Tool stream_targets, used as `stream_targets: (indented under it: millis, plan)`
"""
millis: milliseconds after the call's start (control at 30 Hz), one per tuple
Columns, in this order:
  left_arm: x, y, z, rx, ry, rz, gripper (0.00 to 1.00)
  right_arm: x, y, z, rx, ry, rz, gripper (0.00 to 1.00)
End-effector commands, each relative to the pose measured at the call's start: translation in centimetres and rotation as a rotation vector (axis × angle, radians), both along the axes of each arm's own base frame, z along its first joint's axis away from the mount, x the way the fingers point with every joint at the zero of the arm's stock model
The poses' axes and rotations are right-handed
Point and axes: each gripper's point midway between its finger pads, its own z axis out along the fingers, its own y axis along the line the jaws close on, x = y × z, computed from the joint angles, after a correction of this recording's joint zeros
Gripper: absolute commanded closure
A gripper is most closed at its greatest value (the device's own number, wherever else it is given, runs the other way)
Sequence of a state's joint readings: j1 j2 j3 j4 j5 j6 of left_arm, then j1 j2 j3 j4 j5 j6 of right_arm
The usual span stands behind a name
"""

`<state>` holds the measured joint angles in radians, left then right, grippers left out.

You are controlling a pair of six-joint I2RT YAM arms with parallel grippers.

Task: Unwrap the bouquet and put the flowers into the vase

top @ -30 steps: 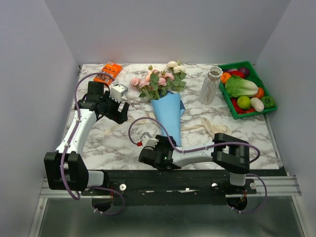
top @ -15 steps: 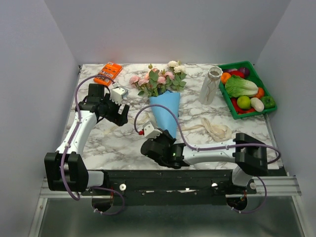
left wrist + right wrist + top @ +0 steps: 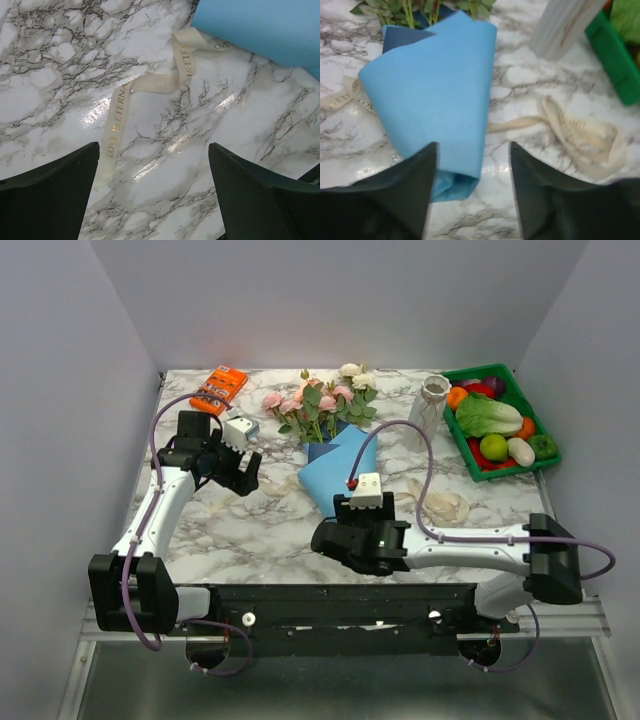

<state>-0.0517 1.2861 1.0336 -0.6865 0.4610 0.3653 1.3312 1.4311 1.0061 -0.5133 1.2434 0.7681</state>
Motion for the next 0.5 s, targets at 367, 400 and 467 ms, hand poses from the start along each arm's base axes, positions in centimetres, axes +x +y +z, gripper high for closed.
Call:
stream_targets:
  millis: [367, 400, 467]
  plan:
    - [-0.4, -0.2, 1.1, -0.019, -0.019, -0.016, 0.01, -3.6, -3.4, -6.0, -0.267, 0.026, -0.194, 0.0]
    - [-0.4, -0.2, 1.2, -0.018, -0.022, -0.015, 0.01, -3.6, -3.4, -5.9, -0.271, 0.023, -0.191, 0.0]
    - [-0.4, -0.2, 1.2, -0.02, -0.023, -0.015, 0.01, -3.4, -3.4, -6.1, -0.295, 0.022, -0.193, 0.0]
